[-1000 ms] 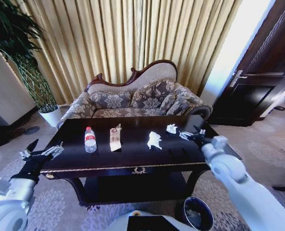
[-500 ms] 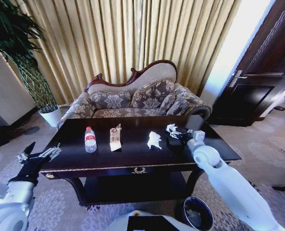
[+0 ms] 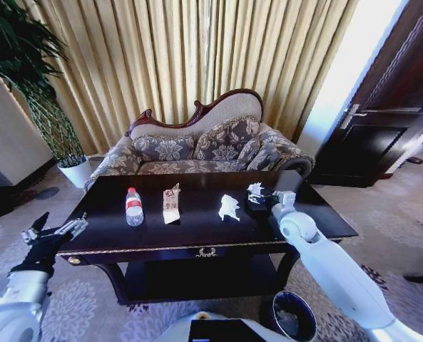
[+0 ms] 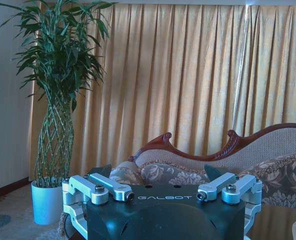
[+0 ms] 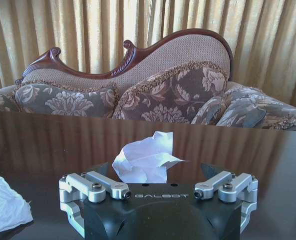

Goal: Move to the front of the table and place the trash on the table into the trash bin.

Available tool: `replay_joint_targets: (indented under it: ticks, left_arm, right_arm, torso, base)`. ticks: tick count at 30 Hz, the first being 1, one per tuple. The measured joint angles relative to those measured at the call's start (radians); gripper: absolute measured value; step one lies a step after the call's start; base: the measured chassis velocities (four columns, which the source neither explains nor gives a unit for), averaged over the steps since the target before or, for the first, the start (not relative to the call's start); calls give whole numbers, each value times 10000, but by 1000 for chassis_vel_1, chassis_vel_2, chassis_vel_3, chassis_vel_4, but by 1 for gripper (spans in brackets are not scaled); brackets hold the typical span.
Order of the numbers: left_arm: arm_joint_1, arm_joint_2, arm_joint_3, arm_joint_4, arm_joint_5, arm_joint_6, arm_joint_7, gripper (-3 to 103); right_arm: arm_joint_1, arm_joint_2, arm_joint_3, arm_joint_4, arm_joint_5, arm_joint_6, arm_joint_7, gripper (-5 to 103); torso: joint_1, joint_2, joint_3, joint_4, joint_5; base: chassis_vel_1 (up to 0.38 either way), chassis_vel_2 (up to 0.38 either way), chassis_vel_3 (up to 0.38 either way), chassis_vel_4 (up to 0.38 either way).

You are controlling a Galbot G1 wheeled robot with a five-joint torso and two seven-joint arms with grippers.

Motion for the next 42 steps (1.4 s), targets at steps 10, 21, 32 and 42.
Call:
replay_joint_targets:
  ticks: [10, 21, 32, 42]
  left_arm:
    - [9, -10, -4, 0, 32, -66, 3, 100]
    - [36, -7, -1, 0, 52, -92, 10, 100]
    - [19, -18, 52, 0, 66, -95, 20, 100]
    - [-5, 17, 46, 0, 69, -133, 27, 100]
  right_arm:
    - [184, 9, -62, -146, 63, 20, -42, 91]
    - [200, 64, -187, -119, -111, 58, 21, 54]
    - [221, 35, -188, -132, -116, 175, 15, 10]
    - [-151, 18, 254, 418, -96, 504, -57, 0]
  torso:
    - [0, 0, -1, 0, 0]
    - [0, 0, 0, 0, 0]
    - [0, 0, 0, 0, 0]
    - [0, 0, 0, 1, 1]
  base:
    - [0, 0, 0, 0]
    - [0, 0, 0, 0]
    - [0, 0, 0, 0]
    - [0, 0, 0, 0]
